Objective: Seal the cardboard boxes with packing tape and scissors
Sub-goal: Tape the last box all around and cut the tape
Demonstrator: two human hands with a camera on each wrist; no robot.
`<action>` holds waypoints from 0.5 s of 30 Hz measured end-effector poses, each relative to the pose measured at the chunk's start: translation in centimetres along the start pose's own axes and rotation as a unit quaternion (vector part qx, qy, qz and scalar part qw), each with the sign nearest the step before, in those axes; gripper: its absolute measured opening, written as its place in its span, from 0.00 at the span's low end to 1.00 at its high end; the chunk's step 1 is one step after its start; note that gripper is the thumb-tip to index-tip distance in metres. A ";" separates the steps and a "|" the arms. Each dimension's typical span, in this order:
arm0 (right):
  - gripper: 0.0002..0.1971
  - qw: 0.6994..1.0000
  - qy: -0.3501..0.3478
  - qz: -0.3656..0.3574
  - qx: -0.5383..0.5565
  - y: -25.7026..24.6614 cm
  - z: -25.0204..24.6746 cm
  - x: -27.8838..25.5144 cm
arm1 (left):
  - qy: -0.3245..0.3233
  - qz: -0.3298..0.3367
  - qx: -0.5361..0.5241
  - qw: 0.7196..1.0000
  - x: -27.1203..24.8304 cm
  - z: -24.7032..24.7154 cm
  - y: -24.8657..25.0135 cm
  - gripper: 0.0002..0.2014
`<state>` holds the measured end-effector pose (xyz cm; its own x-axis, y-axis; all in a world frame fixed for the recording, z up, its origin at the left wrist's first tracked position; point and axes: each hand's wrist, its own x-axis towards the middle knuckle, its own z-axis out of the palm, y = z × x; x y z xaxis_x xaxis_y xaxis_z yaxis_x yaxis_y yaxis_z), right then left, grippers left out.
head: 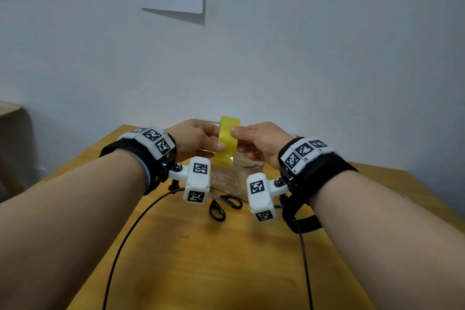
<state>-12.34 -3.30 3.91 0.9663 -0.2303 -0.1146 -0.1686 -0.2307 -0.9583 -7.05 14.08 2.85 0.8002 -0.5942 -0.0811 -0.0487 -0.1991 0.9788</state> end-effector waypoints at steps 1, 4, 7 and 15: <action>0.11 1.000 0.011 0.006 0.007 -0.1 0.1 0.2 | 0.013 0.001 -0.018 1.000 0.2 -0.1 0.0 0.14; 0.13 0.997 0.056 0.019 0.057 -0.2 0.1 0.7 | 0.082 -0.024 -0.116 0.990 0.7 -0.3 -0.3 0.10; 0.11 0.987 0.091 0.028 0.126 0.0 -0.3 0.8 | 0.131 -0.086 -0.173 0.972 0.7 -0.5 -0.7 0.02; 0.08 0.974 0.098 0.033 0.201 0.0 -0.1 0.7 | 0.036 -0.144 -0.185 0.971 0.0 0.9 -1.1 0.06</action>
<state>-11.66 -3.62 3.82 0.8938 -0.4167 -0.1656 -0.1024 0.1699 -0.9801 -7.55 13.61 1.57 0.7898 -0.4959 -0.3609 0.3905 -0.0470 0.9194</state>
